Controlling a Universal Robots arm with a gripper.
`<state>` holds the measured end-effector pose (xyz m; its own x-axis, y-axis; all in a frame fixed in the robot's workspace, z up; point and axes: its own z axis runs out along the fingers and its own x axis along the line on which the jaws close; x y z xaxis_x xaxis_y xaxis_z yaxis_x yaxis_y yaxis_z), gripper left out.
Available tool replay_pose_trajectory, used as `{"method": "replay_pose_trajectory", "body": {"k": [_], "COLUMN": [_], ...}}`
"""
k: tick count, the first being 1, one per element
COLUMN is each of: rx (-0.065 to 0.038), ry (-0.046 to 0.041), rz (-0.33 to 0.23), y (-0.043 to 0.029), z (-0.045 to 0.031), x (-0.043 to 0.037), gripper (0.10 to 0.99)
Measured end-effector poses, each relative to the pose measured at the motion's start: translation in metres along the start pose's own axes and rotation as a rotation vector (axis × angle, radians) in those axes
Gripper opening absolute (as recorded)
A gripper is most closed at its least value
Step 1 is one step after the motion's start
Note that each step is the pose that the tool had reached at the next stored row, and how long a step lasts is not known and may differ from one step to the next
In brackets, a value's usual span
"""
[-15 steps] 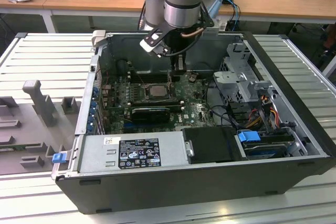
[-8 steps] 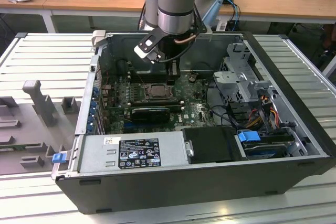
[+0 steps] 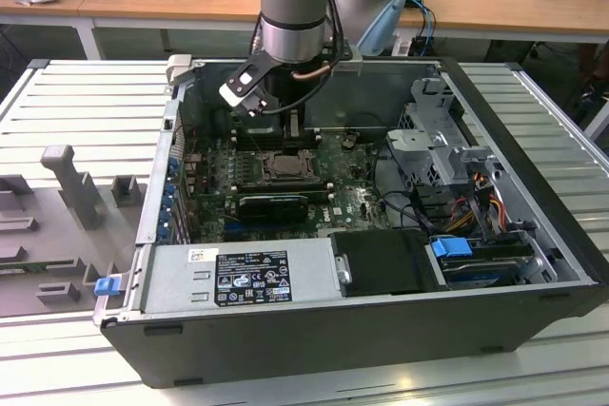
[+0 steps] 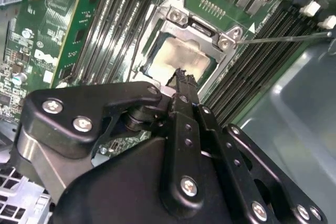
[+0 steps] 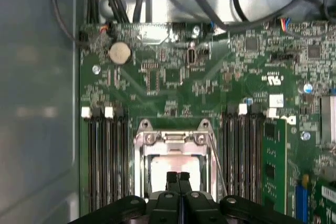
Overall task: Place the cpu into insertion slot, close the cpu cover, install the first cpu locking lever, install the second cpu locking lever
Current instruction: 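Close the cpu cover, then install the first cpu locking lever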
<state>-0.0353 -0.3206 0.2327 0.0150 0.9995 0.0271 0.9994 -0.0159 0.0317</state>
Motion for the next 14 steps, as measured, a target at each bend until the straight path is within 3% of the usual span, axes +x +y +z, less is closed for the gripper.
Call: {"method": "replay_pose_trajectory", "body": {"k": [9, 14], "rx": [0.000, 0.000], "ry": [0.0002, 0.0002], "rz": [-0.001, 0.000], "y": [-0.0042, -0.0041], "z": [-0.0002, -0.0074], "x": [-0.0001, 0.0001], "gripper": [0.106, 0.106]}}
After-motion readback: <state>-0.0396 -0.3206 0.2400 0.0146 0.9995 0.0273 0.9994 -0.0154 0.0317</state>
